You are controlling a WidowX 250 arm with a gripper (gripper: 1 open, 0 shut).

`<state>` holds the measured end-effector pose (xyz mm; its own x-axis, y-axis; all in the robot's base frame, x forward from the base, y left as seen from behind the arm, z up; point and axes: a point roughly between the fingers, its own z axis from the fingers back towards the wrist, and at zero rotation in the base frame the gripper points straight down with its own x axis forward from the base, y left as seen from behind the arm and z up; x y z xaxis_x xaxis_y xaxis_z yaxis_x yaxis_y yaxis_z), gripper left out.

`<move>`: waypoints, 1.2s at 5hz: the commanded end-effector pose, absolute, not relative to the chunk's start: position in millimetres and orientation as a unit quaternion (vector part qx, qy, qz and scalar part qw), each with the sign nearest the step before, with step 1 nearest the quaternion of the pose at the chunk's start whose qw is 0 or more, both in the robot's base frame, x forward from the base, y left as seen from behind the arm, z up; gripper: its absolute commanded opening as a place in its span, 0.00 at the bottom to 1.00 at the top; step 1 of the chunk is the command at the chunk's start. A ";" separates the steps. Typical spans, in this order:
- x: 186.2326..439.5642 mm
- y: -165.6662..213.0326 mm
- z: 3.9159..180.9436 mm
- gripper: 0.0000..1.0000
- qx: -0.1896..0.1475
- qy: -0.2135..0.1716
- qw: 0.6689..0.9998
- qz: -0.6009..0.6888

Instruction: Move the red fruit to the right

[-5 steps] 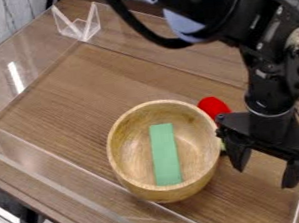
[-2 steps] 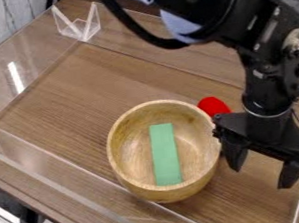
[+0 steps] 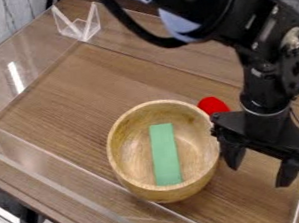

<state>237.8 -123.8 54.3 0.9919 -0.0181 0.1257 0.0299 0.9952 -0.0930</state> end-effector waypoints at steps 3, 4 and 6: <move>243.9 -117.9 66.8 1.00 -0.052 -0.080 0.995 0.023; 244.7 -113.0 63.2 1.00 -0.046 -0.074 0.994 0.061; 250.3 -98.1 59.0 1.00 -0.035 -0.072 0.986 0.147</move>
<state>244.5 -98.1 51.3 0.9521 0.2875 0.1045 -0.2810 0.9569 -0.0727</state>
